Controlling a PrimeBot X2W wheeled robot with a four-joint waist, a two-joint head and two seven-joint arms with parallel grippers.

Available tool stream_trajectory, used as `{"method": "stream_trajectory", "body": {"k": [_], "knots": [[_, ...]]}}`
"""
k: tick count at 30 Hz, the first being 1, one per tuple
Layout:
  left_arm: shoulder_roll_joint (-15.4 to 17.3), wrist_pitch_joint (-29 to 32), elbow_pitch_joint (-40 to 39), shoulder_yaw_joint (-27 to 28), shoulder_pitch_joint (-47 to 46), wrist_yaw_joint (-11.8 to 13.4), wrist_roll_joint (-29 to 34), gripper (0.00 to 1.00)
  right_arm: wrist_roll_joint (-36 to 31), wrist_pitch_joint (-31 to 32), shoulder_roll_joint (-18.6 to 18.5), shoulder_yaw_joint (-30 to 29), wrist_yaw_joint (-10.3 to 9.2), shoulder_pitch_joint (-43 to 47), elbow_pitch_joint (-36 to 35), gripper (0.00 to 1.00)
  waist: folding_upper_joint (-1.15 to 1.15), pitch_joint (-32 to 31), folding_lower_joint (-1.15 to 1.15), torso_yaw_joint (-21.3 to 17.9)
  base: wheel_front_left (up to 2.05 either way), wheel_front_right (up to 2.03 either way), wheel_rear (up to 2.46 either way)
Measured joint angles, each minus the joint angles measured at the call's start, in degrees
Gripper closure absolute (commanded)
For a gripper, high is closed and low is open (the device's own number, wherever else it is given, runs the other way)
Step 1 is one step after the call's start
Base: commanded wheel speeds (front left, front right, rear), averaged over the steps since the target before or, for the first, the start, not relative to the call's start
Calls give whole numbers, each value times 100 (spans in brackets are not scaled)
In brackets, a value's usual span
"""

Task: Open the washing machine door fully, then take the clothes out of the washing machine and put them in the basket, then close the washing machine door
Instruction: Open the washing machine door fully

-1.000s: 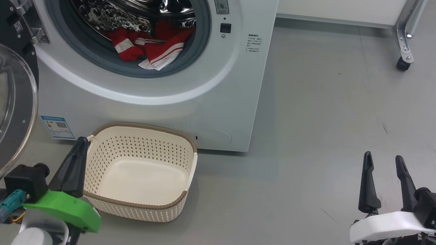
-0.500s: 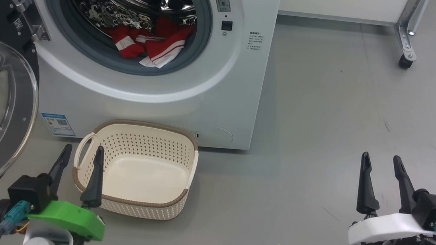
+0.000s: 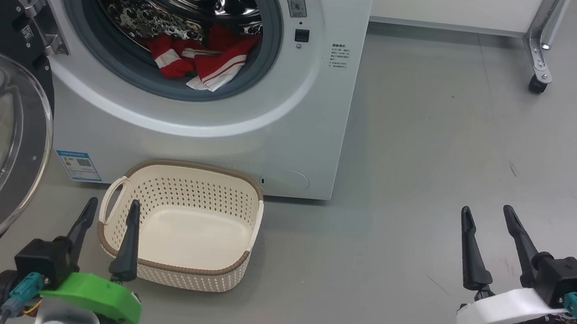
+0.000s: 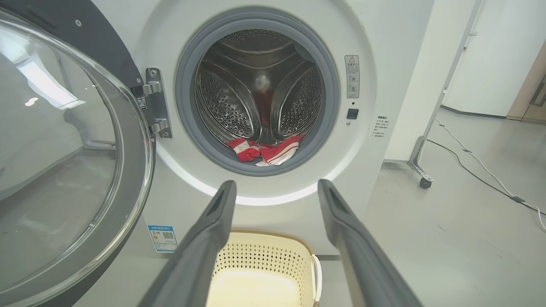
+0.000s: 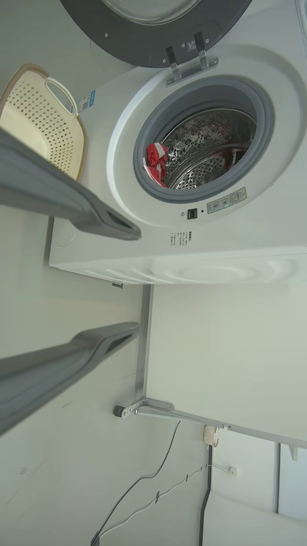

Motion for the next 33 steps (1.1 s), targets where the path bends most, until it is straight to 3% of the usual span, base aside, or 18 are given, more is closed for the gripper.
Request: {"method": "stream_trajectory", "body": {"k": [33], "knots": [[-13, -19, -194, -1, 17, 144, 66, 0, 3, 65, 58, -56, -7, 5, -40, 0, 0, 126, 0, -19, 0, 0, 0]]}}
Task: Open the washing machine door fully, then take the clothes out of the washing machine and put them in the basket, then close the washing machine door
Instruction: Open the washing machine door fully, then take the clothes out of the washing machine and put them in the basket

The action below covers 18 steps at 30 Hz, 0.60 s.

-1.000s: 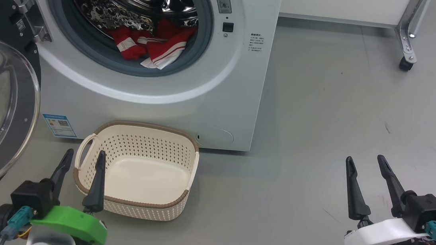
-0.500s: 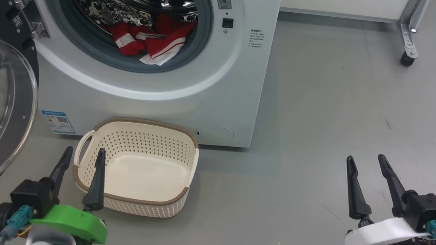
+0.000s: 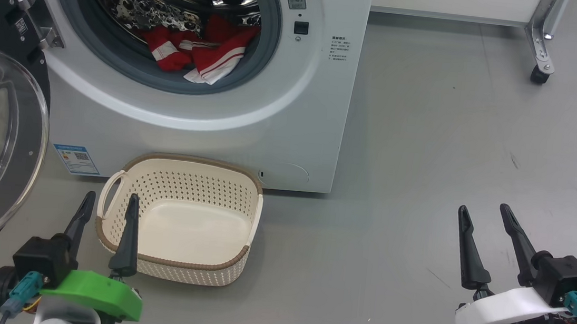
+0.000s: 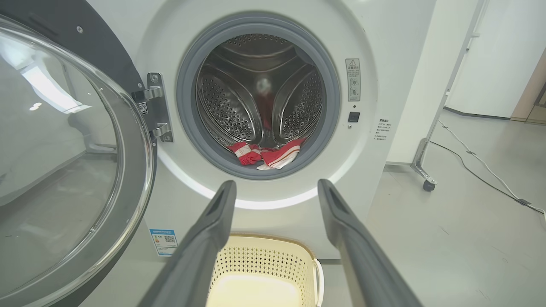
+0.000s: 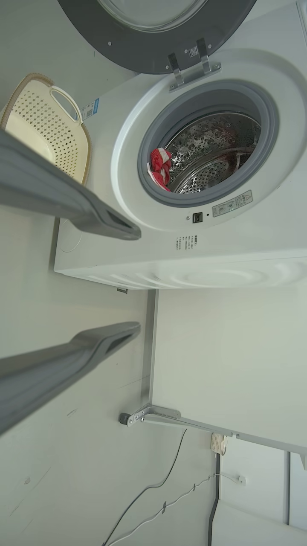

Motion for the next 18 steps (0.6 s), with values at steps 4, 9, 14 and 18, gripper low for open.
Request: {"method": "stream_trajectory", "body": {"k": [4, 9, 14, 18], "knots": [[-2, -8, -18, 1, 0, 2, -1, 0, 0, 0, 3, -4, 0, 0, 0, 0, 0, 4, 0, 1, 0, 0, 0], [-2, -8, -34, -1, 0, 2, 0, 0, 0, 0, 9, -4, -1, 0, 0, 0, 0, 8, 0, 2, 0, 0, 0], [1, -26, -76, -30, 0, -4, 0, 0, 0, 0, 21, -4, -1, 0, 0, 0, 0, 11, 0, 0, 0, 0, 0], [7, -32, -145, -93, 0, -116, -18, 0, 0, 0, 38, 1, -1, 0, 1, 0, 0, 18, 0, -4, 2, -5, 3]]}}
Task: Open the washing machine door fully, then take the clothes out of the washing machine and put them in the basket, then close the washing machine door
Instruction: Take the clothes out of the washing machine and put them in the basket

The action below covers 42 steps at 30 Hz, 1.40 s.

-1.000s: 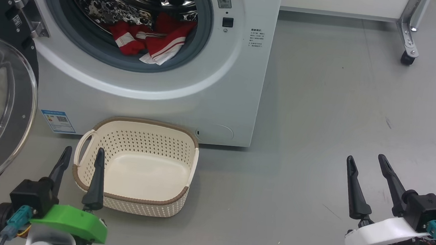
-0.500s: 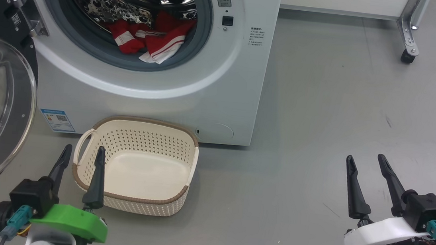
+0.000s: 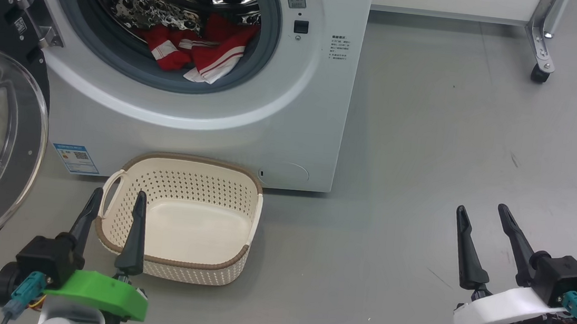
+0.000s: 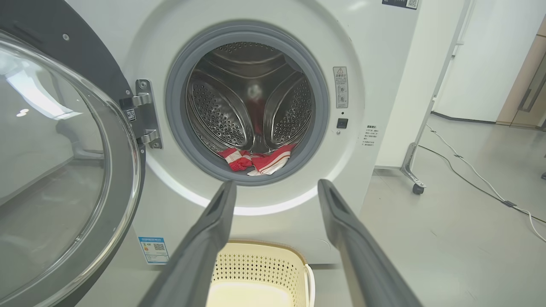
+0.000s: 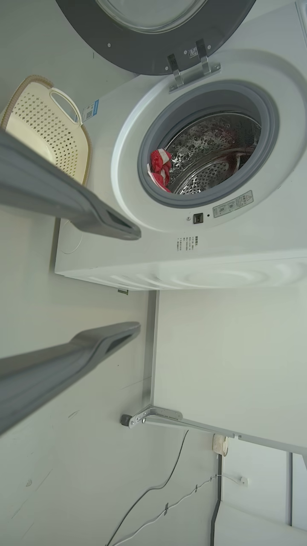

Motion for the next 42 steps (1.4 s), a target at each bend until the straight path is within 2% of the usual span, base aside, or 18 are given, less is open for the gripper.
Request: {"method": "stream_trajectory", "body": {"k": [20, 42], "knots": [[41, 0, -65, -44, 1, -41, -32, 0, 0, 0, 10, 2, -4, 0, 7, 0, 0, -15, 0, 9, 27, -77, 50], [102, -1, -83, -116, 3, -36, 133, 0, 0, 7, 24, 25, -4, 0, 57, 0, 0, -89, 0, 30, 101, -114, 14]]}}
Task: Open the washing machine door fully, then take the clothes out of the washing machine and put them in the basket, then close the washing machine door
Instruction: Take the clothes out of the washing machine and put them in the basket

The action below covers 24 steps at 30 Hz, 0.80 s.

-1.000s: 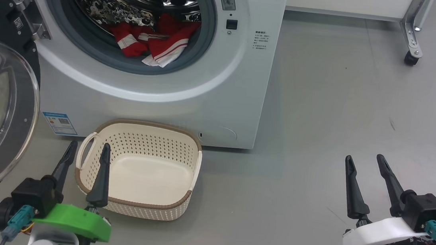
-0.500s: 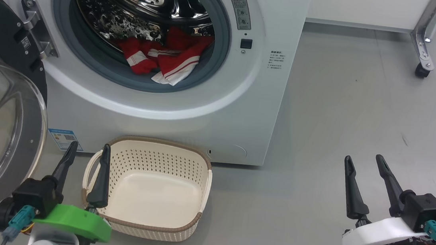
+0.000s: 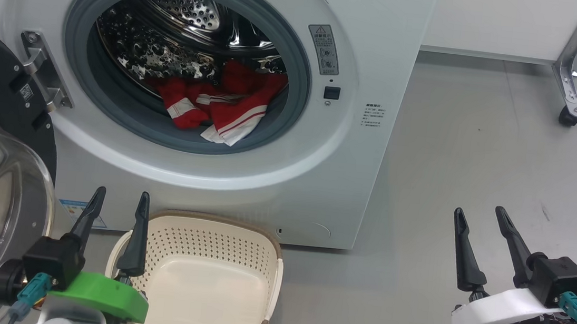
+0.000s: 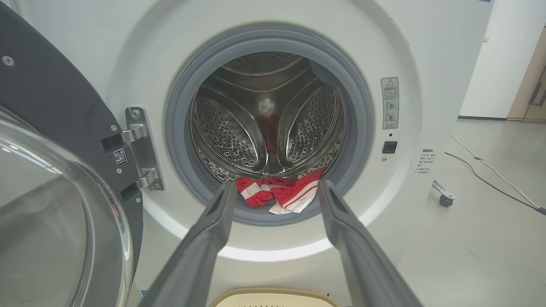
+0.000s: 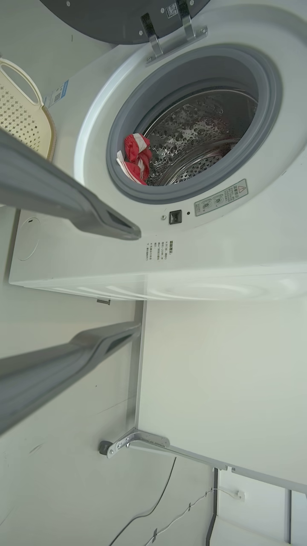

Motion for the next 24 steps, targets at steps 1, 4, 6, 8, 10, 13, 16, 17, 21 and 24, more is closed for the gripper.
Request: {"method": "stream_trajectory", "body": {"k": [1, 4, 6, 8, 10, 13, 16, 17, 21, 24], "knots": [[0, 0, 0, -5, 1, 0, 15, 0, 0, 0, 1, 2, 0, 0, 3, 0, 0, -6, 0, 4, 80, -80, 0], [0, 0, 2, -21, 3, 0, 27, 0, 0, 0, 2, 10, 0, 0, 10, 0, 0, -26, 0, 11, 72, -72, 0], [0, 0, 2, -35, 8, 0, 27, 0, 0, 0, 3, 15, 0, 0, 11, 0, 0, -39, 0, 13, 62, -62, 0], [0, 0, 2, -51, 21, 0, 38, 0, 1, 0, 5, 21, 0, 1, 13, 0, 0, -50, 0, 13, 53, -53, 0], [0, 0, 2, -65, 45, 0, 58, 0, 1, 0, 7, 27, 0, 1, 15, 0, 0, -59, 0, 10, 45, -45, 0], [0, 0, 2, -86, 82, 0, 58, 0, 1, 0, 9, 34, 0, 12, 16, 0, 0, -67, 0, 4, 35, -35, 0], [0, 0, 0, -94, 86, 0, 58, 0, 1, 0, 21, 40, 0, 63, 16, 0, 0, -66, 0, -4, 23, -23, 0], [0, 0, -2, -97, 86, 0, 58, 0, 1, 0, 23, 41, 0, 74, 16, 0, 0, -63, 0, -6, 14, -14, 0], [0, 1, -30, -111, 87, 0, 58, 0, 1, 1, 23, 37, 0, 81, -2, 0, 0, -30, 0, -12, 5, -5, 0], [0, 1, -29, -111, 88, 0, 58, 0, 1, 1, 23, 38, 0, 81, -1, 0, 0, -12, 0, -12, 0, 0, 0]]}}
